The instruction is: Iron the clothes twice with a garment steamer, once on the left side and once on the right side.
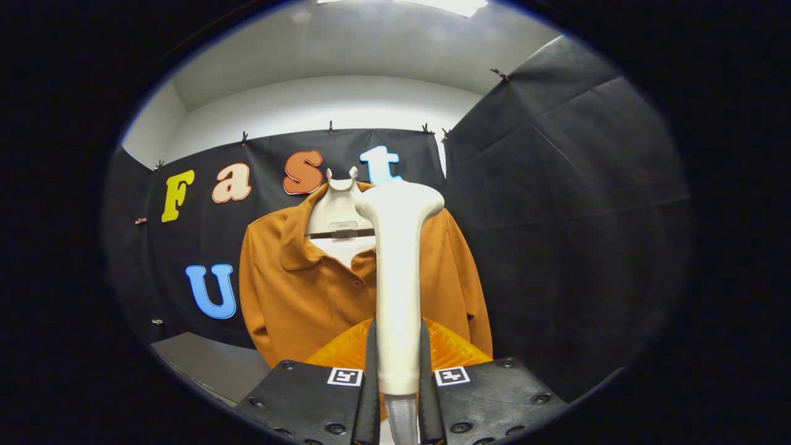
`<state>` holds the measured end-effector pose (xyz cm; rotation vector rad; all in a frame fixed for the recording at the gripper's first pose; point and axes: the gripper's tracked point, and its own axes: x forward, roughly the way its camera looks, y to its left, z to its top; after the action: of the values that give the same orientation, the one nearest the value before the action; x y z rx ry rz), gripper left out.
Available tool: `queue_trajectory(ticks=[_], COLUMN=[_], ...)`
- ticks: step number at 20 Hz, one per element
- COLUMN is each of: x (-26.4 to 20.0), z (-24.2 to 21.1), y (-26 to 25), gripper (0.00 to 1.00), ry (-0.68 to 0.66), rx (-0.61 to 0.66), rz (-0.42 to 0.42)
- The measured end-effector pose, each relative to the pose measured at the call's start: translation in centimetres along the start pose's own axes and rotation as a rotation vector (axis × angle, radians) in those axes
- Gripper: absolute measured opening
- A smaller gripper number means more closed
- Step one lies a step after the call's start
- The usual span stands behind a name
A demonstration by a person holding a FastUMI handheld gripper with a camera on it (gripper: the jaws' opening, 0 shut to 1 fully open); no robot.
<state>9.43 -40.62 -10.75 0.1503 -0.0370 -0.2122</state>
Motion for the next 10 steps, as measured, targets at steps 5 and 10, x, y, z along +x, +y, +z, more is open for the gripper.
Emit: queue_trajectory(ticks=[5,10], x=[1.5,0.8], z=[-4.4,-8.4], y=[-1.1,-1.0], gripper=[0.28,0.28], ry=[0.055,0.094], rx=[0.007,0.005], rz=[0.017,0.043])
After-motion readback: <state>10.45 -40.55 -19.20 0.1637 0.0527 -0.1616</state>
